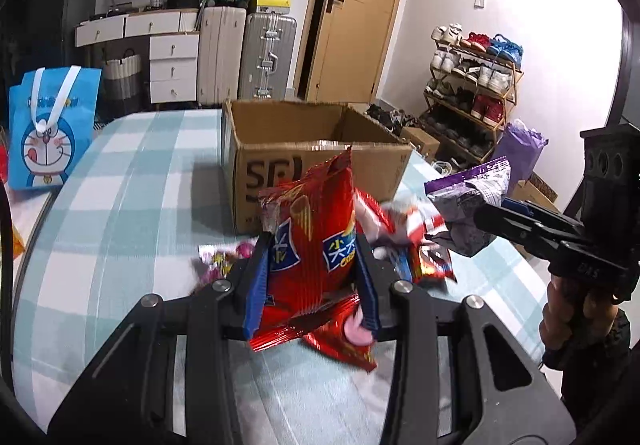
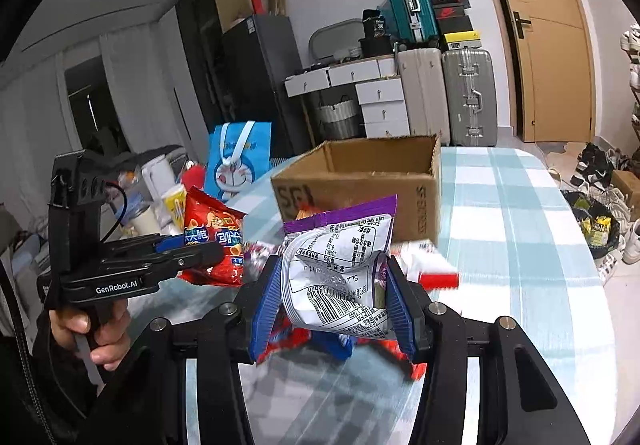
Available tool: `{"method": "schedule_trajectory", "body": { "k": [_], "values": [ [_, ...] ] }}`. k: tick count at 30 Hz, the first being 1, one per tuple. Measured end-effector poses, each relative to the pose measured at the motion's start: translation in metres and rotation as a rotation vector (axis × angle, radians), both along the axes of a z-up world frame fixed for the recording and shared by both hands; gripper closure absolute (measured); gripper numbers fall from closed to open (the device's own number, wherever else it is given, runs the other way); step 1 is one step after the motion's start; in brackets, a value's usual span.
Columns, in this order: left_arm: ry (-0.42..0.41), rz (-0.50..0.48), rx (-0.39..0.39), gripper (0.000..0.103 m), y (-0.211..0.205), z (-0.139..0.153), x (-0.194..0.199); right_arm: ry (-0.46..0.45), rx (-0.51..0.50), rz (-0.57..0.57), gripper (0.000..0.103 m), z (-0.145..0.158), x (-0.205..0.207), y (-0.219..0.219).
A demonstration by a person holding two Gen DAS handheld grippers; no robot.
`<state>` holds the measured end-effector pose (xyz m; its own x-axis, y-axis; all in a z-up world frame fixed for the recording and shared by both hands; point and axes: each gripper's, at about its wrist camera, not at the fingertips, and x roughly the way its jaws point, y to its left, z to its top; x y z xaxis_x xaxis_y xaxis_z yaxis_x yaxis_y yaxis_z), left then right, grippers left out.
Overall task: Organize snacks
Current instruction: 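Carry both held bags over the cardboard box and open both grippers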
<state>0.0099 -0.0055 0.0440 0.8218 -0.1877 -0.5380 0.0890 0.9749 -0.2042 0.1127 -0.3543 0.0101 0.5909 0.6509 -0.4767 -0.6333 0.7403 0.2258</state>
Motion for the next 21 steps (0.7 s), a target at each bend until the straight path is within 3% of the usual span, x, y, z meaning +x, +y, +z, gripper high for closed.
{"method": "schedule_trajectory", "body": {
  "k": [21],
  "values": [
    [-0.046, 0.077, 0.031, 0.067, 0.015, 0.049, 0.095, -0.004, 0.082, -0.058, 0.053, 0.041, 0.083, 0.027]
  ]
}}
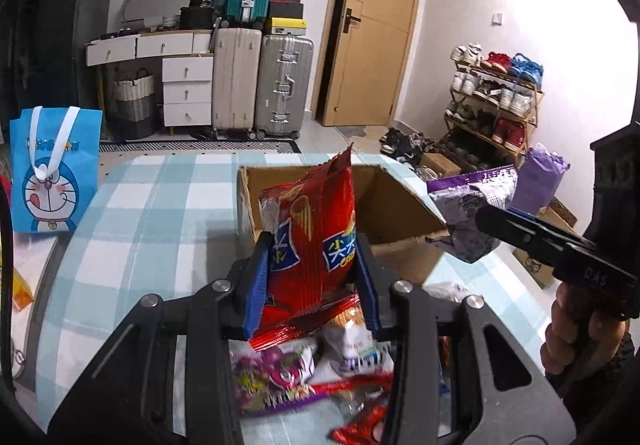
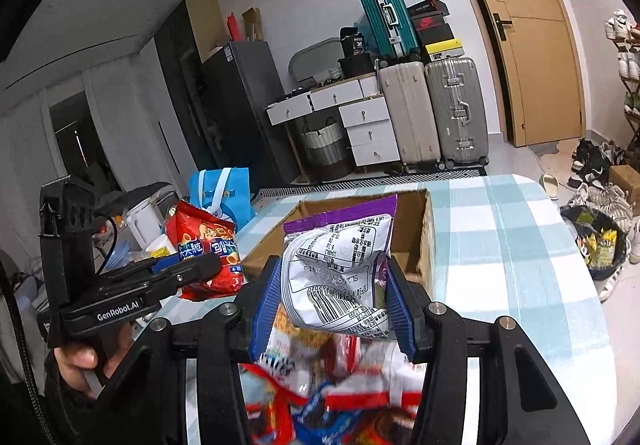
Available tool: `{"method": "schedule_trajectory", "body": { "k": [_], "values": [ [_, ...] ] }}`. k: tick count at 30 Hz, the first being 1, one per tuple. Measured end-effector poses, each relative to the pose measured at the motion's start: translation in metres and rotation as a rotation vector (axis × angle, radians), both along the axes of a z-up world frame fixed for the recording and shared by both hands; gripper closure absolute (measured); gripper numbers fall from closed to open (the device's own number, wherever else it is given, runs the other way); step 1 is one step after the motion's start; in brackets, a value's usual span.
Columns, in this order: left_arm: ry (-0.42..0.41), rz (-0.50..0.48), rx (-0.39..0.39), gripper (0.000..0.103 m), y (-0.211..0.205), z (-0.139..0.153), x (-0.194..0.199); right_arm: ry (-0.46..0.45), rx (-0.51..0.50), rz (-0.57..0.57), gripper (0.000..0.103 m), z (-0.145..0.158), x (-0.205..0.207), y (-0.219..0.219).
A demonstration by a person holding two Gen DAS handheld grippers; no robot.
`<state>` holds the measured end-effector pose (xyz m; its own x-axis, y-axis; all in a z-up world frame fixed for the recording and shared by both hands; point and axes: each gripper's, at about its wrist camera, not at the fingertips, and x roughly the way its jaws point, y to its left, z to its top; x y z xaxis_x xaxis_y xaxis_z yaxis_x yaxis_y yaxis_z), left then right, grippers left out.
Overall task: Organize snacks
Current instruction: 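Carry both held bags over the cardboard box and open both grippers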
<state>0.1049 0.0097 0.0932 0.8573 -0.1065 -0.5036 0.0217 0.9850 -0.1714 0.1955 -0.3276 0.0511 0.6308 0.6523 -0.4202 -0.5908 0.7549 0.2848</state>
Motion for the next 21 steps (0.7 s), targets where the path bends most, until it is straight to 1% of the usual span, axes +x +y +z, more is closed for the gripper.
{"method": "schedule_trajectory", "body": {
  "k": [7, 13, 21],
  "values": [
    [0.002, 0.029, -0.008, 0.067, 0.007, 0.003, 0.032, -0.008, 0.004, 0.0, 0.053, 0.006, 0.028, 0.008],
    [0.006, 0.034, -0.026, 0.067, 0.012, -0.002, 0.061, 0.028, 0.002, 0.0, 0.053, -0.001, 0.05, 0.014],
    [0.028, 0.019, 0.017, 0.067, 0.001, -0.017, 0.094, 0.066, -0.014, -0.006, 0.053, -0.013, 0.075, 0.024]
  ]
}}
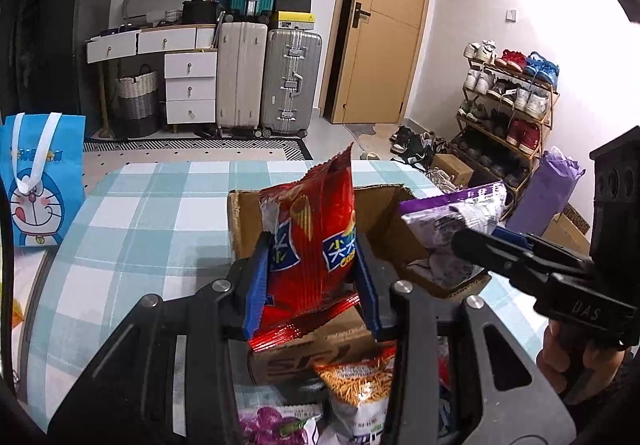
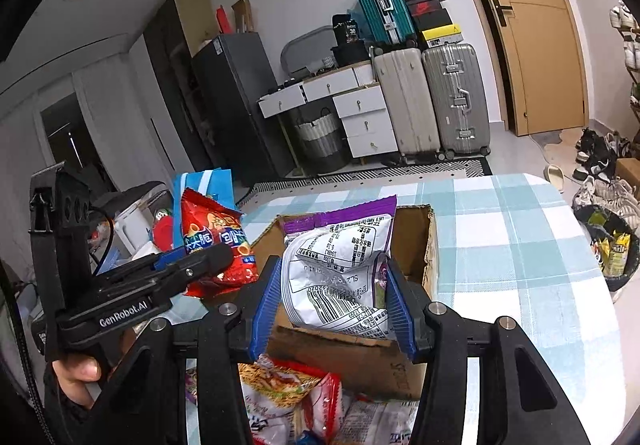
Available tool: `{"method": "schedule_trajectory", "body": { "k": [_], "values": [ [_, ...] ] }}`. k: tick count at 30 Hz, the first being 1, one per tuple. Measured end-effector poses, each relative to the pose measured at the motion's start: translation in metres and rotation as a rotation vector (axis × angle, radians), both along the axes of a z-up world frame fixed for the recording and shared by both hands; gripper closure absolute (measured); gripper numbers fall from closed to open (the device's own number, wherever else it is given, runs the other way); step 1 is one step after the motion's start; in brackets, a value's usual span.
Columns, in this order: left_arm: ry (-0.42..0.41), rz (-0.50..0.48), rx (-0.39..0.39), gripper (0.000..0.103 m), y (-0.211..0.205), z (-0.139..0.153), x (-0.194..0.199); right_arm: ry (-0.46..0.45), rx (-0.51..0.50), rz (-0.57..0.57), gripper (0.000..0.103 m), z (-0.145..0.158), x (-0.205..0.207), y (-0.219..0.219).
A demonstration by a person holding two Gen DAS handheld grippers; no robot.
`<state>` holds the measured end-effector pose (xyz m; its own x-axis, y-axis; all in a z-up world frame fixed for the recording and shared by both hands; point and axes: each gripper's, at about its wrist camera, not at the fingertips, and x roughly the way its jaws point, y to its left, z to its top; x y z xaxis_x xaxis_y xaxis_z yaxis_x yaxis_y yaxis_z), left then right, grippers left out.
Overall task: Organize snacks
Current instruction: 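Carry both held bags over the cardboard box and open both grippers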
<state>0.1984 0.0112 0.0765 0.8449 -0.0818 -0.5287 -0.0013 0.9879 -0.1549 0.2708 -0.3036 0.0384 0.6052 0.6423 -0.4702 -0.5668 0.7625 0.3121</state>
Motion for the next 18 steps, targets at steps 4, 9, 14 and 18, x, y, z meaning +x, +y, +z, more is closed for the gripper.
{"method": "schedule_trajectory", "body": {
  "k": [4, 9, 14, 18],
  "values": [
    [0.017, -0.012, 0.01, 0.067, -0.004, -0.01, 0.012, 0.022, 0.004, 0.008, 0.053, -0.007, 0.01, 0.004],
    [0.032, -0.016, 0.02, 0.067, -0.007, -0.021, 0.019, 0.033, -0.009, 0.02, 0.053, -0.012, 0.013, 0.012],
    [0.053, -0.023, 0.026, 0.067, -0.009, -0.029, 0.027, 0.038, -0.034, 0.013, 0.053, -0.019, 0.016, 0.016],
    [0.072, -0.029, 0.04, 0.067, -0.011, -0.037, 0.033, 0.054, -0.039, -0.001, 0.053, -0.024, 0.022, 0.016]
  ]
}}
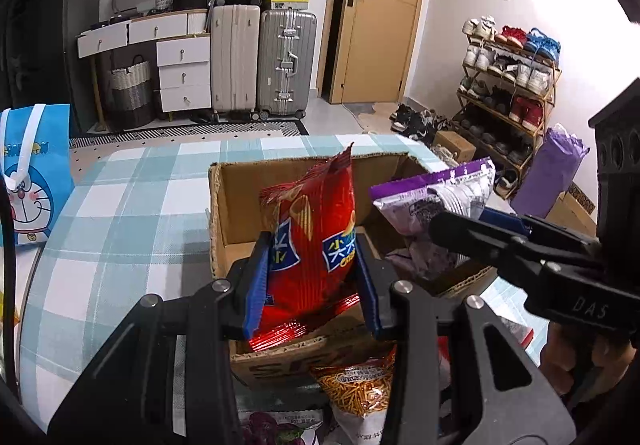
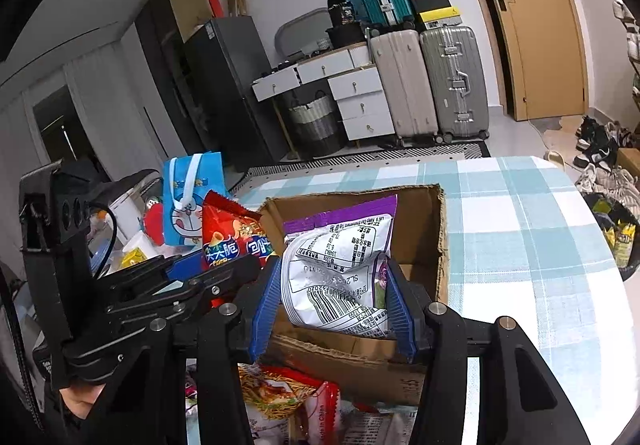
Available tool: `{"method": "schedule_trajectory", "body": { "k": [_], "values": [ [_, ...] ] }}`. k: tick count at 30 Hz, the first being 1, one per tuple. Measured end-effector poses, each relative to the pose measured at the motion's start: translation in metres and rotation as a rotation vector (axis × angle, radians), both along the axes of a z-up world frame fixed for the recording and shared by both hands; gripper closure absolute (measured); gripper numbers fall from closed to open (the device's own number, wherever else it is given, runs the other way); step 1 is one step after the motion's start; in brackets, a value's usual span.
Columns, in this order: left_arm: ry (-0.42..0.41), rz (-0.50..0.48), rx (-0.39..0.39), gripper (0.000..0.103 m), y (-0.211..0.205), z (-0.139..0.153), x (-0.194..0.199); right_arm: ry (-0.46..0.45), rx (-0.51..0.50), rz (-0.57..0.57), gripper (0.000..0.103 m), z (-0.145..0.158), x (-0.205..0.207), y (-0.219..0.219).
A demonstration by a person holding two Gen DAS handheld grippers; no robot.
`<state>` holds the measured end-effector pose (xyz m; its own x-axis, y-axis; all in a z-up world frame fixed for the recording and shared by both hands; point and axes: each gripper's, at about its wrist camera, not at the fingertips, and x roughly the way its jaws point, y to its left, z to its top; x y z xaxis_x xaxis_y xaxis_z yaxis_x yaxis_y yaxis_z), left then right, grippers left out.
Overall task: Organize snacks
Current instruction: 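Carry both held bags over the cardboard box and open both grippers, then withdraw both grippers from the box back toward the snack pile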
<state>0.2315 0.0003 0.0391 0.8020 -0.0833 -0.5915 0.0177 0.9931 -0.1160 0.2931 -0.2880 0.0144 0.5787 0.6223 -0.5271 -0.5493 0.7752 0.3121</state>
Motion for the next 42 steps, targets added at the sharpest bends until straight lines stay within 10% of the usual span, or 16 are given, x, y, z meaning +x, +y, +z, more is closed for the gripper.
{"method": "schedule_trajectory", "body": {
  "k": [8, 11, 15, 17, 42],
  "values": [
    [0.015, -0.002, 0.011, 0.063, 0.002, -0.002, -0.001, 0.032, 0.013, -0.014, 0.052, -0.005, 0.01, -0.008],
    [0.01, -0.001, 0.021, 0.027, 0.005, 0.002, -0.009, 0.0, 0.016, -0.012, 0.049, 0.0, 0.006, -0.011],
    [-0.042, -0.005, 0.01, 0.011, 0.01, 0.012, -0.031, -0.056, 0.026, -0.041, 0.002, 0.011, -0.005, -0.021],
    [-0.04, 0.007, 0.005, 0.001, 0.015, 0.013, -0.041, -0.053, 0.027, -0.044, 0.001, 0.013, -0.01, -0.029],
    [0.017, 0.05, 0.01, 0.001, 0.034, -0.018, -0.143, 0.016, -0.181, -0.087, 0.0, -0.032, -0.094, -0.08]
  ]
}}
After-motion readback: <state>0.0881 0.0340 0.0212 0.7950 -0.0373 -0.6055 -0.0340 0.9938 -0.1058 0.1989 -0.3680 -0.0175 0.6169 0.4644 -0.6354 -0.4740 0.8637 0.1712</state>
